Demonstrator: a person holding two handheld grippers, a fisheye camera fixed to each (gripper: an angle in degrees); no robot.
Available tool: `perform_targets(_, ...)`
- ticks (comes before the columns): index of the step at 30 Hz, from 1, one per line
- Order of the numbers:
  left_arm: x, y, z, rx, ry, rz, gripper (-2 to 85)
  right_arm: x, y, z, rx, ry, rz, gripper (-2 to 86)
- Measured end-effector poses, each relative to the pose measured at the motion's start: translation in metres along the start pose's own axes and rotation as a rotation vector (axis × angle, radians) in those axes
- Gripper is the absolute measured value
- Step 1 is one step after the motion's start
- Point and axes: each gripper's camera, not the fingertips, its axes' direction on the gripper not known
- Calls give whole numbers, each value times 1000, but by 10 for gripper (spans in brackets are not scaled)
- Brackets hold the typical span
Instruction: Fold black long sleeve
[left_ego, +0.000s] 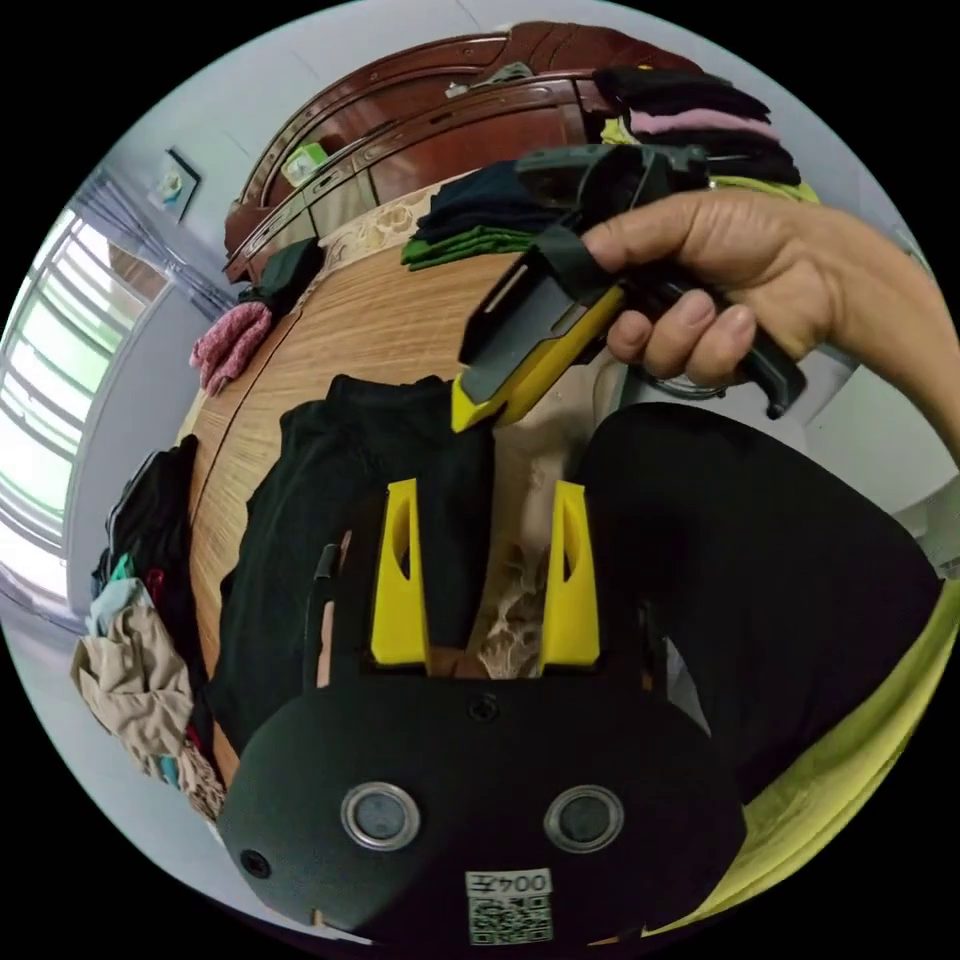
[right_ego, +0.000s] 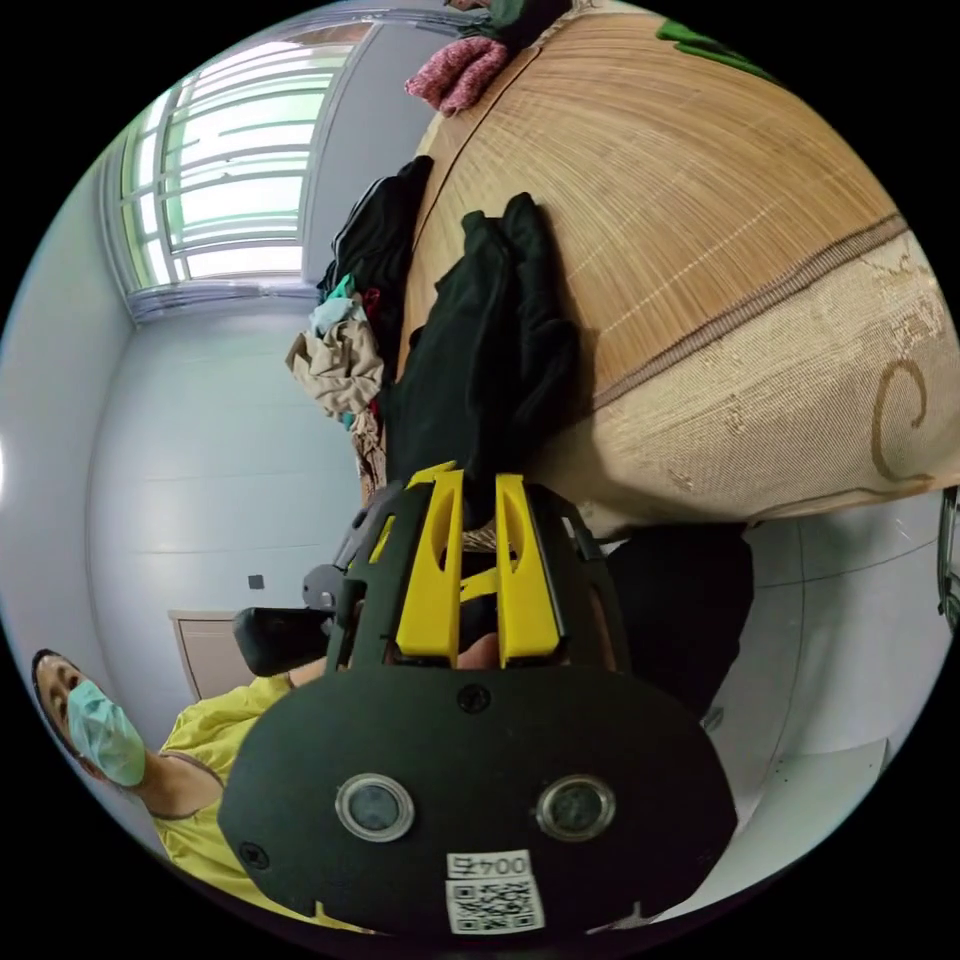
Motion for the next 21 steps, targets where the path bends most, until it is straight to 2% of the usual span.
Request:
perform_targets(3,9,-8,12,-10,-117,-34,54,-12,-9,-3,-9,-16,-45,67)
perform_targets(5,5,-5,10,4,-133,-84,41,-16,-16,-8,-13,9,-76,87)
perform_targets(9,-18,19,-9,111,-69,-270,27,-1,-44,-32,49,-37,-39,201)
perform_targets(15,-36,51,-23,184,-13,-392,21,6,-118,-14,-57,-115,-3,232)
perform_targets(21,-37,73,-22,198,10,-415,19,-18,-193,32,-186,-38,11,227)
